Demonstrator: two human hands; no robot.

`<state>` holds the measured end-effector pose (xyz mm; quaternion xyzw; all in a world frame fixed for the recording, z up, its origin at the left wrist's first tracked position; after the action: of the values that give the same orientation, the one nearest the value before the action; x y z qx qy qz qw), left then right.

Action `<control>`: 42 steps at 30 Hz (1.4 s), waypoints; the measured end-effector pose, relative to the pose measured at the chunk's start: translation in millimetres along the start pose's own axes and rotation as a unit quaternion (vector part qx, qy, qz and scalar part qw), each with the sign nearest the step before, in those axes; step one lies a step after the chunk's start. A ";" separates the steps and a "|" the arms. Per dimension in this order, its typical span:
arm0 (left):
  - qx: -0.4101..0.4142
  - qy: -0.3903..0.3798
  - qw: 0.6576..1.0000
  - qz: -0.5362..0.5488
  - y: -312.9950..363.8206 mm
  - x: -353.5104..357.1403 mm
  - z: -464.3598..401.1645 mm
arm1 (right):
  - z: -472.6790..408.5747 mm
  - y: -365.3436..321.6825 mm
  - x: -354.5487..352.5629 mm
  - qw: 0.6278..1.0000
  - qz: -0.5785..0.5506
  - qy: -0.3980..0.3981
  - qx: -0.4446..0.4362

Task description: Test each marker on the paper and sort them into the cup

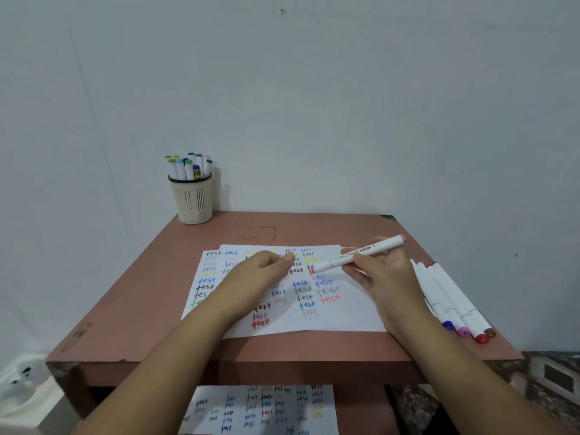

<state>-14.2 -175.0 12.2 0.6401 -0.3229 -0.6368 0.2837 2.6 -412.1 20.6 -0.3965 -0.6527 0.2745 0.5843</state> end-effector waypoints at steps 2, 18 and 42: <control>-0.003 -0.031 0.999 0.026 -1.0 -3.2 -4.2 | -1.9 -3.4 7.6 0.999 -0.035 0.006 0.008; -0.012 0.321 0.946 -0.042 -59.2 -140.5 -77.8 | -130.5 -0.7 223.0 0.993 -0.005 -0.108 -0.052; -0.008 0.296 0.950 -0.099 -111.1 -133.9 -109.9 | -212.3 128.2 325.3 0.820 0.469 -0.238 -0.226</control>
<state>103.9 -6.5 13.8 0.8262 -0.1548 -0.4461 0.3073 235.1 -93.1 127.8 -0.6979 -0.5502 0.4461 0.1054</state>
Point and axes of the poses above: each hand's wrist, its own z-axis away from the middle knuckle, its own x-axis out of the palm, y = z × x, the point moved 5 cm from there along -z, towards the middle knuckle, and after that the axes turned 15 degrees about -z, right-handed, at the moved point
